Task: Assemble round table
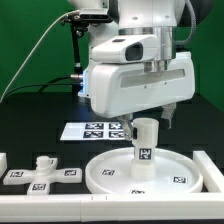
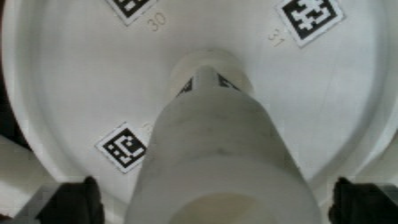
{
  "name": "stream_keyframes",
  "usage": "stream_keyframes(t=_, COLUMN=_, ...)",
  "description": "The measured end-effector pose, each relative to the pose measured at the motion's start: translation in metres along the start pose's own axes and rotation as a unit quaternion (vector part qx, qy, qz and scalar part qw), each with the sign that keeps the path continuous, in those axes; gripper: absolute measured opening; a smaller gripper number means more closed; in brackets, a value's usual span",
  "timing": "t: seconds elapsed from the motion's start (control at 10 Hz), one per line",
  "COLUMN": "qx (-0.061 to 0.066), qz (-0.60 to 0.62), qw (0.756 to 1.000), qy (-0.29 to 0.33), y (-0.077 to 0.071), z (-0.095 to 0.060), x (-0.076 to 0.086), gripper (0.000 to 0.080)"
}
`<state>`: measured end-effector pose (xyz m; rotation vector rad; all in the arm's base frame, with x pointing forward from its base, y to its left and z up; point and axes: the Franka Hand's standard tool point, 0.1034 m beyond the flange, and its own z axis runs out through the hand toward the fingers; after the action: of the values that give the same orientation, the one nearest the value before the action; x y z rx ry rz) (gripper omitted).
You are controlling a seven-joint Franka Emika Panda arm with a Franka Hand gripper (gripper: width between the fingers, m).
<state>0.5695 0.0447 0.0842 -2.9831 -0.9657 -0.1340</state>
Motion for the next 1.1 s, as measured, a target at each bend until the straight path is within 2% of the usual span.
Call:
stream_keyframes(t=0.1, qx=0.0, qz=0.01, qw=1.0, qy=0.0, y=0.0, z=0.0, x=0.0, gripper=0.052)
stream_keyframes(t=0.2, qx=0.0, qz=0.024, qw=1.0, qy=0.0, y=0.0, z=0.0, x=0.0, gripper=0.052)
stream_keyframes(t=0.3, qx=0.001, qz=0.065, qw=0.998, qy=0.001, y=0.0, z=0.0, x=0.0, gripper=0.0399)
stream_keyframes(t=0.6, qx=-0.002, qz=0.204, qw=0.979, qy=0.006, y=0.003, z=0.0, x=0.0, gripper=0.0402)
stream_keyframes(t=0.8, qx=-0.006, qz=0.331, qw=0.943, qy=0.015, y=0.006, z=0.001, x=-0.001, gripper=0.0402)
stream_keyframes(t=1.0, qx=0.005, qz=0.498, qw=0.867, qy=0.017, y=0.011, z=0.001, x=-0.005, gripper=0.0403)
stream_keyframes(t=1.1, qx=0.006, qz=0.512, qw=0.859, qy=0.007, y=0.01, z=0.001, x=-0.005, gripper=0.0403)
